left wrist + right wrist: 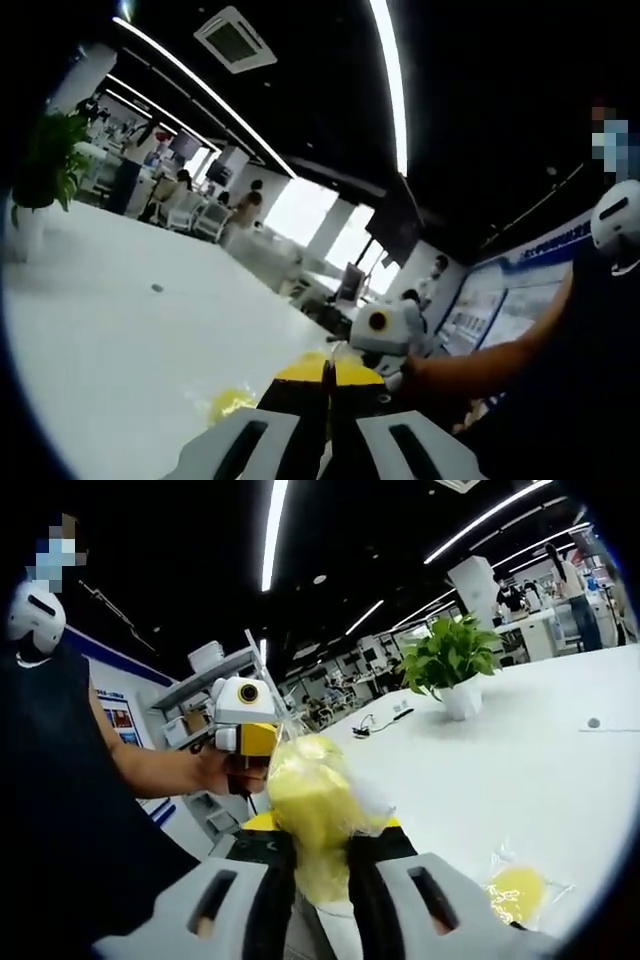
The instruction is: Compare the silicone blocks by pressing each to a similar depth, holding the contact briefly, and releasing to observe deformation and rebound differences across the visible hardness samples.
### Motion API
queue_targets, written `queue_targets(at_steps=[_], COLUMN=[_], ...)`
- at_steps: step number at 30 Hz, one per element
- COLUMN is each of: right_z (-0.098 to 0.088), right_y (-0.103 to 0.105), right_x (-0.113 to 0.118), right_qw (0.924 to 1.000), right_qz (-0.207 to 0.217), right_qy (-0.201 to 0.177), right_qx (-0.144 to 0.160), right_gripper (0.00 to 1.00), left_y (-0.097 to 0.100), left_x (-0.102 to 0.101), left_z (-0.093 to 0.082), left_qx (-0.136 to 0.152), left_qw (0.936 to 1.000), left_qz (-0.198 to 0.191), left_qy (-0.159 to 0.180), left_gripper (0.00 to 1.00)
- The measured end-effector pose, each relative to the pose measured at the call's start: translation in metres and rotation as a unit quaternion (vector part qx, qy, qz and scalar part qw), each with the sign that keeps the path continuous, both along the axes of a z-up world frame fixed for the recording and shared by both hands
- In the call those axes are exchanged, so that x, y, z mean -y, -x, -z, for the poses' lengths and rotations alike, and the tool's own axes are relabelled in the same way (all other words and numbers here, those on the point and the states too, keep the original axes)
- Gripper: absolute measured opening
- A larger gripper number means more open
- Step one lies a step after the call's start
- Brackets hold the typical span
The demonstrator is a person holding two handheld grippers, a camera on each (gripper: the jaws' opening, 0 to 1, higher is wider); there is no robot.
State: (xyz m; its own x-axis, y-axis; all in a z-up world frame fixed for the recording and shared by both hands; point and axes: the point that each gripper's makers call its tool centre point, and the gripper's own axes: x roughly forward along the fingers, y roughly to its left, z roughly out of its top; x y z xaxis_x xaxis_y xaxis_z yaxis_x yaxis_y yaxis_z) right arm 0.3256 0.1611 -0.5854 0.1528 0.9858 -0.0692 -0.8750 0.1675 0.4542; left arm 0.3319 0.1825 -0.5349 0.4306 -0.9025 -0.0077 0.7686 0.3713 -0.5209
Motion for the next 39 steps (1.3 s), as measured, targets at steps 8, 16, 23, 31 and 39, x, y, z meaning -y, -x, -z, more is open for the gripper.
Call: queue_targets(at_steps=[8,16,23,31,39], right_z=[0.007,0.008,-0.004,-0.01,-0.005], right_y=[-0.001,-0.003,-0.01,-0.011,-0.006], right_x=[0.001,0.004,0.003,-0.001,-0.007], right_qw=[0.9998,0.9994,0.9981,0.9981,0.9982], right_qz=[0.016,0.03,0.042,0.044,0.046], right_qy=[-0.002,-0.007,-0.041,-0.042,-0.038], right_qx=[-0.014,-0.018,-0.016,-0.008,-0.011], right_gripper=[0.26,0.31,0.25,0.35,0.46], left_y=[-0.001,-0.003,-0.011,-0.009,-0.008], left_x=[0.004,0.007,0.0,-0.001,-0.002], left_z=[-0.001,-0.006,-0.01,-0.017,-0.025], left_qx=[-0.005,-0.004,-0.003,-0.005,-0.006], left_qw=[0.9999,0.9996,0.9995,0.9989,0.9979], left_qz=[0.01,0.017,0.003,0.004,0.001], left_qy=[0.006,0.02,0.032,0.047,0.065], left_gripper=[0.0,0.0,0.0,0.0,0.0])
